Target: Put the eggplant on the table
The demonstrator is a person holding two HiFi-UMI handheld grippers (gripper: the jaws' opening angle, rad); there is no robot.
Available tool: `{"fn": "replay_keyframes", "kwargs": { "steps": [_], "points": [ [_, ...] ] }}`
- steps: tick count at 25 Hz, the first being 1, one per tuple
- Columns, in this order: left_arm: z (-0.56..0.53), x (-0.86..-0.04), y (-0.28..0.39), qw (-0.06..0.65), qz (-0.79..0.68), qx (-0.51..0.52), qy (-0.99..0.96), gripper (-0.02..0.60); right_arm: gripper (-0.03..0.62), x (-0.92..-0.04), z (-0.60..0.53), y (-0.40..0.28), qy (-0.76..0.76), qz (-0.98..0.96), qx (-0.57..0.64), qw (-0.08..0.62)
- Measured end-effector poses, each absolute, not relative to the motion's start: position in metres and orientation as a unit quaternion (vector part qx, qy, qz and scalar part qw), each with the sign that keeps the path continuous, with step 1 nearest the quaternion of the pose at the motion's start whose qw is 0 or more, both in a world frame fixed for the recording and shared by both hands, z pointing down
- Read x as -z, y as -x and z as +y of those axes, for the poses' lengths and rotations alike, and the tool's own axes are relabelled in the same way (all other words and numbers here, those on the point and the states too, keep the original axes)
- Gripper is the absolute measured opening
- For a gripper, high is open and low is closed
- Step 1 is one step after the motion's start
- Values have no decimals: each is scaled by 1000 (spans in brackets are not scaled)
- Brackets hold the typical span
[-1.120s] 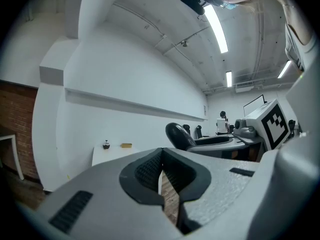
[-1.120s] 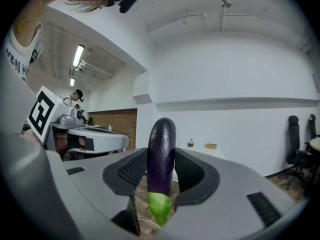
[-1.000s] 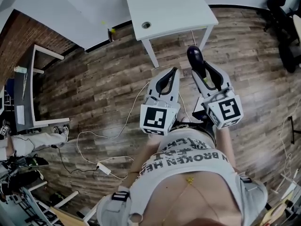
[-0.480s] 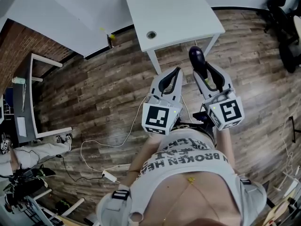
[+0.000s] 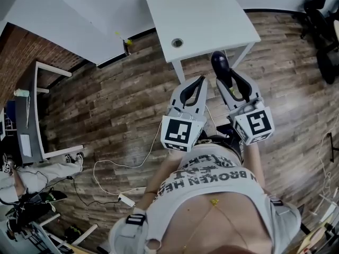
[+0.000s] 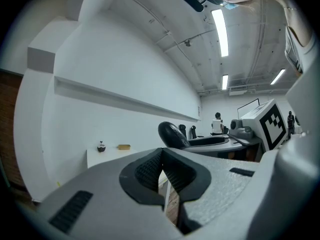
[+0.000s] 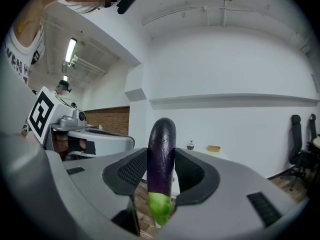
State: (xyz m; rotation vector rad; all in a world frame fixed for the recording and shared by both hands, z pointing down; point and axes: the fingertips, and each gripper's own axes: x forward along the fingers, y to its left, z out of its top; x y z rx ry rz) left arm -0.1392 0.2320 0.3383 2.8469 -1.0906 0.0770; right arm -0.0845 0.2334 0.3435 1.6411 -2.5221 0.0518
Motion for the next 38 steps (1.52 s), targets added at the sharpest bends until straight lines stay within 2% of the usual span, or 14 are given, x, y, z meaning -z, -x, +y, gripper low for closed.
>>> {"fn": "replay_keyframes", "kwargs": {
  "steps": [10, 19, 38],
  "points": [
    [206, -347, 145, 57, -354, -27, -933, 6, 170, -348, 221, 85, -555, -827, -22, 80],
    [190, -354, 109, 65, -335, -35, -939, 6, 172, -356, 204, 55, -563, -821, -31, 85],
    [65, -338, 20, 53, -370, -40, -927, 6, 172, -338, 68, -26, -522, -850, -29, 64]
  ]
}}
